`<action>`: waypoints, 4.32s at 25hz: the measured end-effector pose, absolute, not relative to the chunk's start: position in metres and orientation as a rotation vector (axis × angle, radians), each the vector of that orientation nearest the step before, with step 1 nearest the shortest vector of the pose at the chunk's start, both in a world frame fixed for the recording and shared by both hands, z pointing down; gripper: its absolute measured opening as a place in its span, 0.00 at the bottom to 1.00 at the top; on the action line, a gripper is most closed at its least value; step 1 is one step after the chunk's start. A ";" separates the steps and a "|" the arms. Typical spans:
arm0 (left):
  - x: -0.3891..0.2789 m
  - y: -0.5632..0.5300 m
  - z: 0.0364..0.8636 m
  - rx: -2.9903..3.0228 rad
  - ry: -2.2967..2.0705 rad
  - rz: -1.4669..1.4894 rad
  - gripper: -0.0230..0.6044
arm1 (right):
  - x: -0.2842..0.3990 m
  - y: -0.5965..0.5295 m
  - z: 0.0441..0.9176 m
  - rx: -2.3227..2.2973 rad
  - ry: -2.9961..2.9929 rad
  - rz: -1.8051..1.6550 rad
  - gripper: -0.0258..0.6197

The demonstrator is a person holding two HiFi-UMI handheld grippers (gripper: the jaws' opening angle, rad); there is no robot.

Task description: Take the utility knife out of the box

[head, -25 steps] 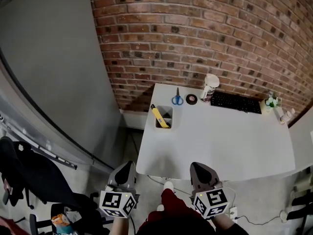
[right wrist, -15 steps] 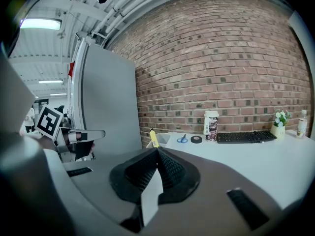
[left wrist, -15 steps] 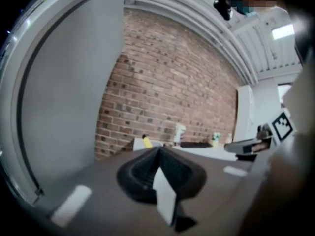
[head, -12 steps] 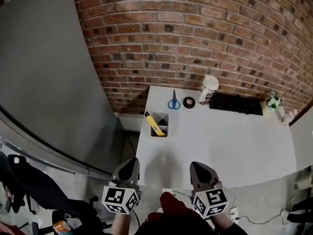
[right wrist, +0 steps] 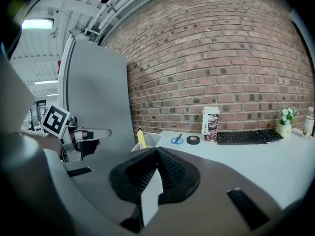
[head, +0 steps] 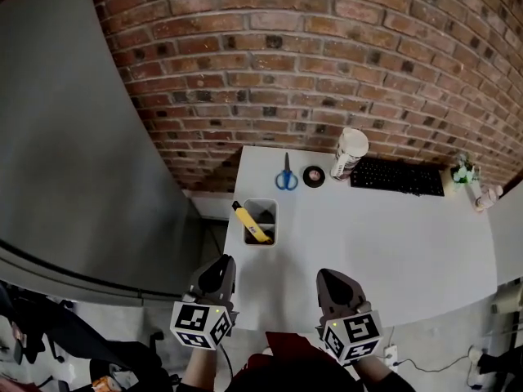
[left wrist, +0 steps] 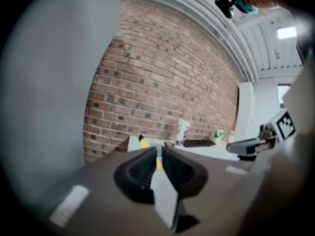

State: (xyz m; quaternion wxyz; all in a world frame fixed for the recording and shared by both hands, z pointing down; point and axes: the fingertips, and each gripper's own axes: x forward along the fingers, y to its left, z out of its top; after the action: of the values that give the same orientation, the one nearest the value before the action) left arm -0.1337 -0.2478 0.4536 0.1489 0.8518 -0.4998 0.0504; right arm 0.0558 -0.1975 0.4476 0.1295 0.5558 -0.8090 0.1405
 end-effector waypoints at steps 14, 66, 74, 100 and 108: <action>-0.116 -0.311 0.482 2.406 -1.399 0.237 0.15 | 0.066 -0.238 0.475 1.570 -2.307 0.528 0.05; -0.089 -0.371 0.521 2.325 -1.289 0.273 0.30 | 0.076 -0.274 0.508 1.529 -2.250 0.585 0.05; -0.084 -0.367 0.516 2.353 -1.292 0.277 0.28 | 0.079 -0.270 0.509 1.538 -2.239 0.581 0.05; -0.080 -0.340 0.498 2.416 -1.268 0.239 0.22 | 0.065 -0.249 0.504 1.544 -2.214 0.552 0.05; -0.074 -0.335 0.495 2.436 -1.252 0.259 0.21 | 0.068 -0.245 0.504 1.546 -2.198 0.540 0.05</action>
State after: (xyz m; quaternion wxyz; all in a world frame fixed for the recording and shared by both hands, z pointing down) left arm -0.0744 -0.3355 0.4950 0.1938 0.8686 -0.4465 0.0923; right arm 0.0682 -0.2452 0.5041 0.1990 0.5528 -0.7858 0.1930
